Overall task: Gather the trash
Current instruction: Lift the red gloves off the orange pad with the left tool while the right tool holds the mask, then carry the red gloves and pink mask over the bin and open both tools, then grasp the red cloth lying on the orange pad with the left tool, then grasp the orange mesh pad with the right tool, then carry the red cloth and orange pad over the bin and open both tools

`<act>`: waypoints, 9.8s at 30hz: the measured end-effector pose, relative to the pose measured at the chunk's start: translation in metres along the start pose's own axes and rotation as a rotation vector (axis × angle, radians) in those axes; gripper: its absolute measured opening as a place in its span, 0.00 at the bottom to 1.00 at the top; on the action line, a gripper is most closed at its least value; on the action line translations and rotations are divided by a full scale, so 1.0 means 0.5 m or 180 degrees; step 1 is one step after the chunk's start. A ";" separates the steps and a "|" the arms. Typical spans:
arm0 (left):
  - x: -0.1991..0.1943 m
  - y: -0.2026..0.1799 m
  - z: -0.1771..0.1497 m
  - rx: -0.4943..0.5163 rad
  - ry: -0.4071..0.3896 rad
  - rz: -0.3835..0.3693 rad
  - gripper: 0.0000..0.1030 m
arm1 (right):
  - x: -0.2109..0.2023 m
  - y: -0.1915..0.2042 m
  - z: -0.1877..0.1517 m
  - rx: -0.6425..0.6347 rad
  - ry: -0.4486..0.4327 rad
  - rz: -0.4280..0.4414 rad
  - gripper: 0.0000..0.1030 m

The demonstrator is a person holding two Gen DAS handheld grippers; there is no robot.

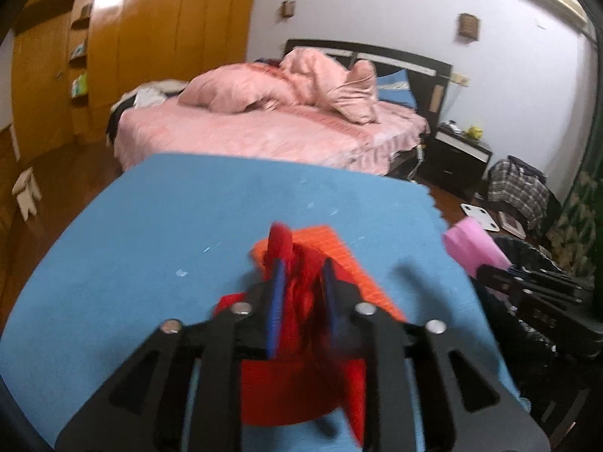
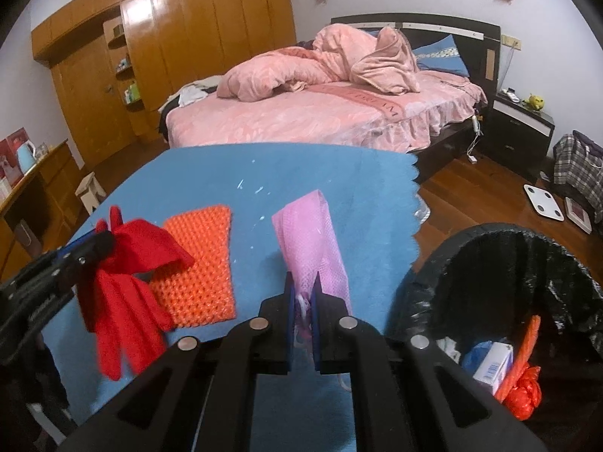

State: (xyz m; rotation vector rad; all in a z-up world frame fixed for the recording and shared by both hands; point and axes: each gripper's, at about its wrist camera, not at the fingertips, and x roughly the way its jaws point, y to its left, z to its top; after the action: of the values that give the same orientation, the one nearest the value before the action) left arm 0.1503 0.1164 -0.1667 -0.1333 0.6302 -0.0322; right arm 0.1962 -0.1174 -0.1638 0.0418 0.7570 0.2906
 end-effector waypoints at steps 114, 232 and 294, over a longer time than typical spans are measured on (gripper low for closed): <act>-0.027 -0.017 0.016 0.0152 0.0111 0.0214 0.86 | -0.120 -0.066 0.002 0.0020 -0.0582 -0.0195 0.94; -0.056 -0.068 0.112 0.0175 -0.0109 -0.0133 0.08 | -0.098 0.037 0.093 -0.0027 -0.0450 0.0139 0.15; 0.045 -0.666 0.043 0.1186 0.0168 -0.1633 0.09 | -0.315 -0.505 -0.053 0.0870 -0.0672 -0.1114 0.15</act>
State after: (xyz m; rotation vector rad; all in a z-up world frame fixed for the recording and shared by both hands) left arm 0.1848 -0.2127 -0.1178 0.0700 0.6193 -0.6467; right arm 0.1317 -0.4044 -0.1131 0.1929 0.5769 -0.1505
